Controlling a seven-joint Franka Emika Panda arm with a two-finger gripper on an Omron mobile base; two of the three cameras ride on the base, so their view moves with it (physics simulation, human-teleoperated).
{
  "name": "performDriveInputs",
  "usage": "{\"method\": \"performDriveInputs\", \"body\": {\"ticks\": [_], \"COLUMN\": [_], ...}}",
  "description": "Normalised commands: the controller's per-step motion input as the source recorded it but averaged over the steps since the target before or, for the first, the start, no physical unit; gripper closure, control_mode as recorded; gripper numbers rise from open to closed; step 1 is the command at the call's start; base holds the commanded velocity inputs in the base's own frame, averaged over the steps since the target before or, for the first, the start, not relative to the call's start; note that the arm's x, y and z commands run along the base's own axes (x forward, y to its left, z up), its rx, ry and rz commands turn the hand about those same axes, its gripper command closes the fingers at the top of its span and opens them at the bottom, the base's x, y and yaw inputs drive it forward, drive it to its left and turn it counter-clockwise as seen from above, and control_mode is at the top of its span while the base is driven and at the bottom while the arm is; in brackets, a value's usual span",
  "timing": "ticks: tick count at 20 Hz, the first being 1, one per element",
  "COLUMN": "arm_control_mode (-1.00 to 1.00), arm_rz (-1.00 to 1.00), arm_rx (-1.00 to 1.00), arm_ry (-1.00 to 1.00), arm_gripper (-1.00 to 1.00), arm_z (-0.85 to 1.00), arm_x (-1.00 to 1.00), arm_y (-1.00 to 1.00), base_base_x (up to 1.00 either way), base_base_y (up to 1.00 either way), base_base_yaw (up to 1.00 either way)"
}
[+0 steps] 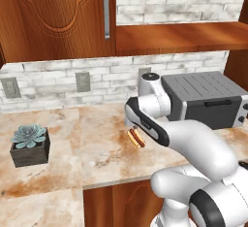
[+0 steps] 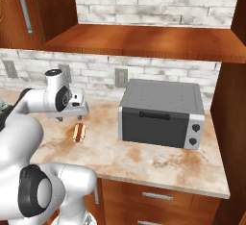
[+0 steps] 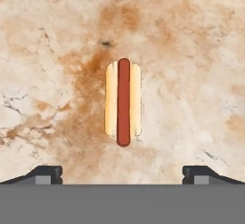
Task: Store the hot dog in the freezer for long-term storage. Close the freezer door after placing the cooked food.
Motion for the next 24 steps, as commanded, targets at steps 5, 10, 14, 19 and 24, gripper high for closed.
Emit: {"method": "performDriveInputs", "body": {"ticks": [5,10,14,19,24], "arm_control_mode": [-1.0,-1.0,-1.0,-1.0,-1.0], "arm_rz": [0.0,0.01,0.0,0.0,0.0], "arm_rx": [-0.01,0.0,0.0,0.0,0.0], "arm_ry": [0.01,0.0,0.0,0.04,0.07], "arm_gripper": [-1.0,-1.0,-1.0,-1.0,-1.0], "arm_z": [-0.33,-0.23,-0.2,-0.42,-0.44], "arm_x": [0.08,0.05,0.0,0.03,0.03], "arm_y": [0.02,0.0,0.0,0.0,0.0], "base_base_x": [0.0,0.0,0.0,0.0,0.0], "base_base_y": [0.0,0.0,0.0,0.0,0.0], "base_base_yaw": [0.0,0.0,0.0,0.0,0.0]}}
